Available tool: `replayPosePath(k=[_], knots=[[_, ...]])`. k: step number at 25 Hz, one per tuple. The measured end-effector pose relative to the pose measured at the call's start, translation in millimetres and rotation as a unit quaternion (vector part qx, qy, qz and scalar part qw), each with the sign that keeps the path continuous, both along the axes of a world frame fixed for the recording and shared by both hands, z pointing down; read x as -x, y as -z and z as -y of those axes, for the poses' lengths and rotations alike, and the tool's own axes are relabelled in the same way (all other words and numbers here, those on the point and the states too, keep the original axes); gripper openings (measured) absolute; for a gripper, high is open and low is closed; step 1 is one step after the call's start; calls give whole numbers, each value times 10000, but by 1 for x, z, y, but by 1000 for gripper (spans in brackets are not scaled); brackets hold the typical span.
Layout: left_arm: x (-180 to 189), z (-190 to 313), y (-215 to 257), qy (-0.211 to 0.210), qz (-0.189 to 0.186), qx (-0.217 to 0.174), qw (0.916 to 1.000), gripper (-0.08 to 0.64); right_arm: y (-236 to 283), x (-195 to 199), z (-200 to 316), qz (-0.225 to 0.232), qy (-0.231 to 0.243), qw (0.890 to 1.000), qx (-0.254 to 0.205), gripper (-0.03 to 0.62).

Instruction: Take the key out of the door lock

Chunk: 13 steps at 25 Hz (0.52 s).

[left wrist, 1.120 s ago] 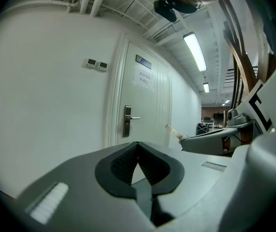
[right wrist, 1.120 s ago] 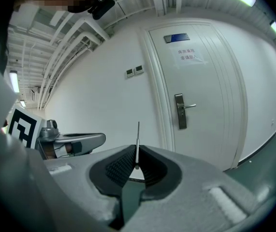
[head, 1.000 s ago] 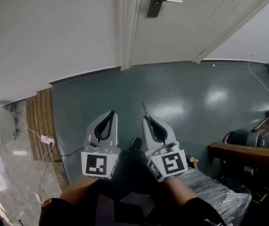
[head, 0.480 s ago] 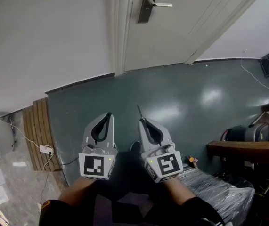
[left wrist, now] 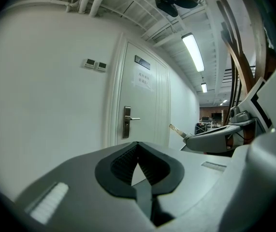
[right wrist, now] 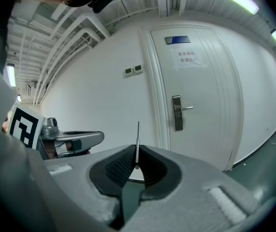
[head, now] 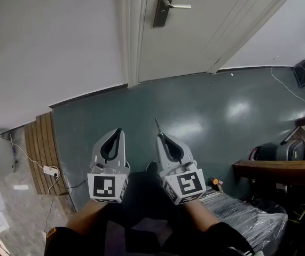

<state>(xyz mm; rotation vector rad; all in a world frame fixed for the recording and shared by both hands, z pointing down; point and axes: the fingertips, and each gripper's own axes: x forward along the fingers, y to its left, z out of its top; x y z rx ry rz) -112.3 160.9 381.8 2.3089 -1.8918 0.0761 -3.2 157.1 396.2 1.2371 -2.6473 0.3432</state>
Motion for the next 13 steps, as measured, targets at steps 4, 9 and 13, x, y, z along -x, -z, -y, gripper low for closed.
replayPosePath(k=[4,9,13], knots=[[0,-3,-5,27,2,21,10000,15,-1,-2,0,20,8,10000,23,14],[-2,-5,-2,39,11,28,10000,15,-1,-2,-3,27,30,10000,37,14],[-4,-6,-3,3,32,0,10000,15,-2,-4,-5,27,35,10000,46,14]])
